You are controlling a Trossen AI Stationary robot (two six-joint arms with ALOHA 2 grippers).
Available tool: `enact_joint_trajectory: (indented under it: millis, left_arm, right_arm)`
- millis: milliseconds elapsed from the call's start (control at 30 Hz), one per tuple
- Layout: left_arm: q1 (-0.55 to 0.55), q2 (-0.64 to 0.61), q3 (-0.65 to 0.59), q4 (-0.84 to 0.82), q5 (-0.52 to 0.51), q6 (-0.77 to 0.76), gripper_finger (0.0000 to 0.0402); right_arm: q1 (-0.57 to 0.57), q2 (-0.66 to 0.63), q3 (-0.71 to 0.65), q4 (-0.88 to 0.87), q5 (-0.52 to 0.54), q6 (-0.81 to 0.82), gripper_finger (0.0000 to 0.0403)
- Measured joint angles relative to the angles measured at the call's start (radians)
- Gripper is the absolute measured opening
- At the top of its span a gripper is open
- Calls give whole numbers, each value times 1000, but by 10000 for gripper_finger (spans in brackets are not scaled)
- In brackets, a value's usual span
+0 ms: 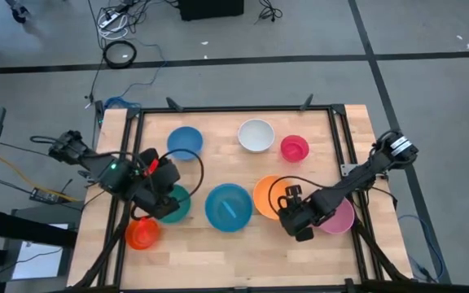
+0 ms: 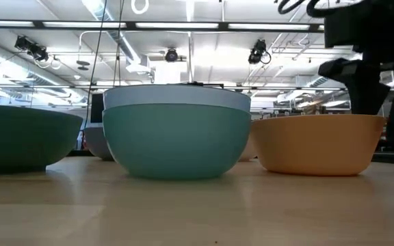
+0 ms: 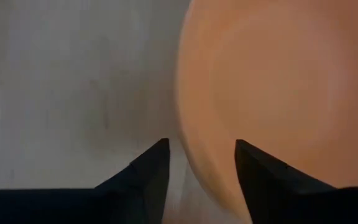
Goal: Nest bowls inside each other
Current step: Stack the light orange bowl on top of the blue bowl
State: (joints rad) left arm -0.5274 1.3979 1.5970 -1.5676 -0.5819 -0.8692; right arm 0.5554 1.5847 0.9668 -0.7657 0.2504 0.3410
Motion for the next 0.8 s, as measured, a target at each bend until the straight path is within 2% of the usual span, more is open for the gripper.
enact_joint_trajectory:
  millis: [67,200,233,367,600,700,800]
  left_arm:
    - [-3,0,0,0,-2,-2,62]
    - [-8,0,0,1,-2,-3,62]
    - [-8,0,0,1,-3,-3,62]
    - [-12,0,0,0,-5,-3,62]
    - [-18,0,0,1,-16,-7,62]
    - [-17,1,0,1,-21,-6,62]
    - [-17,1,0,1,-23,-6,62]
  right_arm:
    - [-7,19,0,7,-7,-3,131]
    - [-16,31,0,8,-19,-39,28]
    - [-16,30,0,6,-16,-53,15]
    - [-8,5,3,-27,5,-67,3]
    - [25,-103,168,-185,182,-104,1]
    - [11,-145,267,-95,240,-215,1]
    - [-22,-157,341,85,238,-362,1]
